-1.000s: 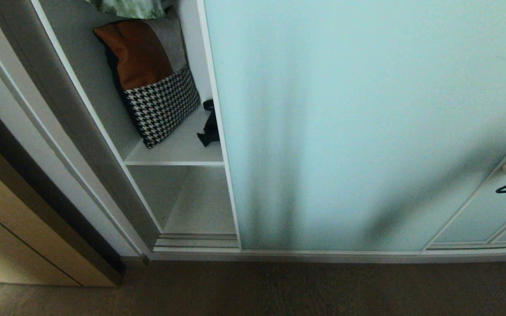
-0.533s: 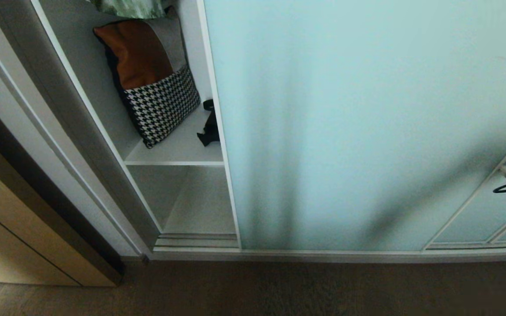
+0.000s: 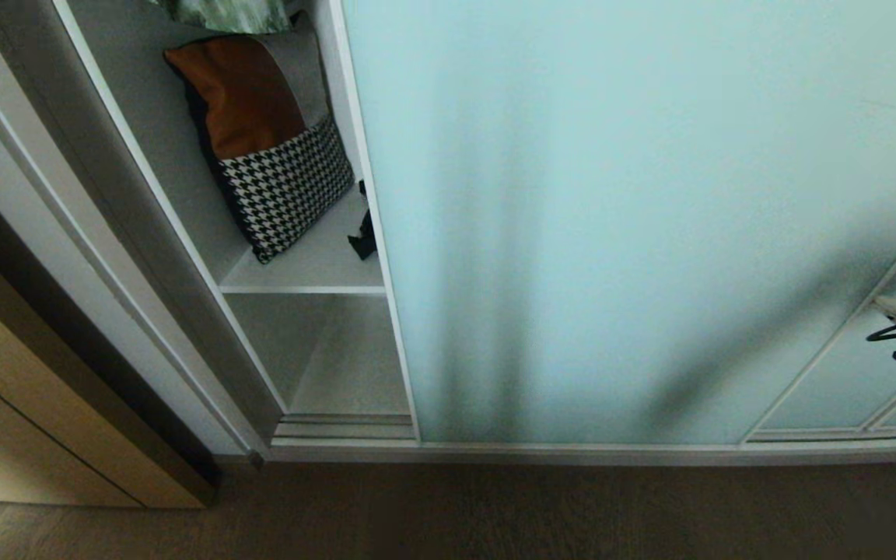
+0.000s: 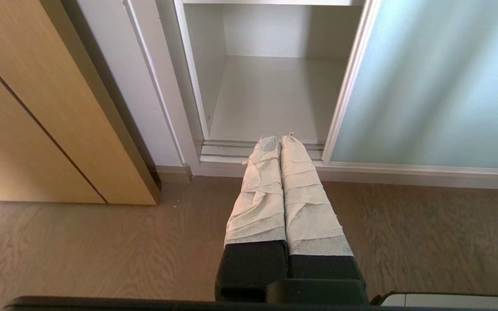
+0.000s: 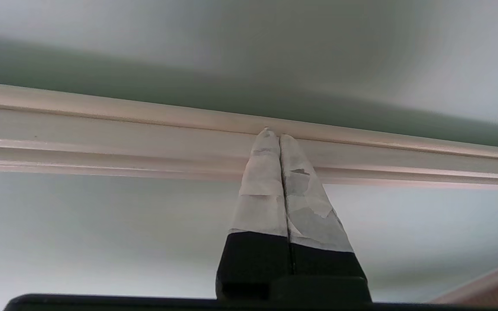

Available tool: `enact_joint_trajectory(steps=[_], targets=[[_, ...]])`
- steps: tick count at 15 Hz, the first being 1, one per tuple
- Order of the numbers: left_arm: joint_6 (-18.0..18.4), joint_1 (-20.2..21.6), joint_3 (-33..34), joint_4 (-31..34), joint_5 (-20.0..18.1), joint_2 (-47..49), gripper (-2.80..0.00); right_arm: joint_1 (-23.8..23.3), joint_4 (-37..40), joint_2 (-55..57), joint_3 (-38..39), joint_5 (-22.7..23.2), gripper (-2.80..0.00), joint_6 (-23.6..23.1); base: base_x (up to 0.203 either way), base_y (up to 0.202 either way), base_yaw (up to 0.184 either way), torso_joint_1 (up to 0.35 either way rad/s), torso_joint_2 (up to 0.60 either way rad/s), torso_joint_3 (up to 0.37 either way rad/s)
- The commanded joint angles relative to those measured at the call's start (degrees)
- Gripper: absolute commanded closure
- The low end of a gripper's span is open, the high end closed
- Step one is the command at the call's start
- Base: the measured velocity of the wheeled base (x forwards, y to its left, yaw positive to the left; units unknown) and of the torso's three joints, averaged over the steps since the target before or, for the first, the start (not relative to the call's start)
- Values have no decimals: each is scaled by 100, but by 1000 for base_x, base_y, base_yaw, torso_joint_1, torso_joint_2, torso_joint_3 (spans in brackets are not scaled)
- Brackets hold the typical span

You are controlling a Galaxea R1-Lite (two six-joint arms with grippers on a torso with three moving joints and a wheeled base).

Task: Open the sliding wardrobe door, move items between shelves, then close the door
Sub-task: Close the door

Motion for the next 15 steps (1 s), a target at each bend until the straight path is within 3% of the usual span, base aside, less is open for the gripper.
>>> enact_joint_trajectory(steps=[1, 11, 15], targets=[[-1, 2, -3, -4, -3, 5, 0, 98, -50, -236, 233, 46, 0, 30, 0, 0, 0, 0, 0, 0], [-1, 2, 0, 4, -3, 8, 0, 655, -370, -939, 1470, 45, 0, -342, 0, 0, 0, 0, 0, 0], [-1, 2, 0, -5, 2, 7, 0, 1021, -966, -1302, 2329, 40, 0, -353, 0, 0, 0, 0, 0, 0]])
